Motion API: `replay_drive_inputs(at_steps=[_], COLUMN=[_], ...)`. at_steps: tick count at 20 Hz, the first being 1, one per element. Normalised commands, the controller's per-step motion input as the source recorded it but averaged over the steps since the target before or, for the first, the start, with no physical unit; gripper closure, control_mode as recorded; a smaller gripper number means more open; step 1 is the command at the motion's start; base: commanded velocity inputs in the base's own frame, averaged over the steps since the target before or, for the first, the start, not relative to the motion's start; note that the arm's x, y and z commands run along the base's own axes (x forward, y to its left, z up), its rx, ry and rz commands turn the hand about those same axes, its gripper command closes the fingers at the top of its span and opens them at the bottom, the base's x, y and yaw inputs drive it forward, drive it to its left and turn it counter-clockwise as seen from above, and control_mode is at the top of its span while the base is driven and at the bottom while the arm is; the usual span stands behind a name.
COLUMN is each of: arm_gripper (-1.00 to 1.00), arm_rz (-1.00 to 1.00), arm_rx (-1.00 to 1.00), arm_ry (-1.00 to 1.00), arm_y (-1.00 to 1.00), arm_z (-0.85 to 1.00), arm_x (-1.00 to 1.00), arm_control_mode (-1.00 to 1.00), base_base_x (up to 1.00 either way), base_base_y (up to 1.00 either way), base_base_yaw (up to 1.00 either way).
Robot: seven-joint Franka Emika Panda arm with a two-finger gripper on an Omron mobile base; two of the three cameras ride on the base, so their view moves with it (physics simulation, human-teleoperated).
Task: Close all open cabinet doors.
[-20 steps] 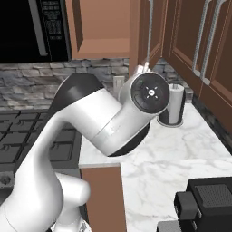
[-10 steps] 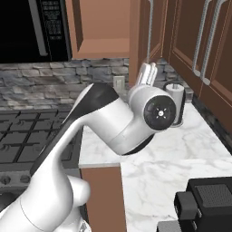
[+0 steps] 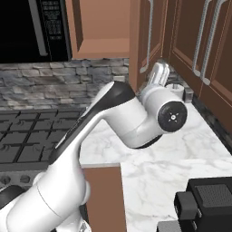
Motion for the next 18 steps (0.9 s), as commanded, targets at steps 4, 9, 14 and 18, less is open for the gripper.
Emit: replay_drive_inputs(at_steps=[4,9,14,18], arm_gripper=[-1.0,-1.0,-1.0,-1.0], arm_rz=[0.0,0.01,0.05,0.08], arm_rx=[0.0,0.0,0.01,0.09], arm_ry=[0.0,-0.03,-0.06,0.0], arm_y=[-0.3,-0.04,0.01,0.01], arm_z=[0.08,0.11,0.1,0.12], arm_x=[0.26,0.31,0.36,0.36], arm_control_mode=[-1.0,-1.0,-1.0,-1.0], base_base_x=[0.0,0.0,0.0,0.0], base_base_y=[0.0,0.0,0.0,0.0], base_base_yaw=[0.0,0.0,0.0,0.0])
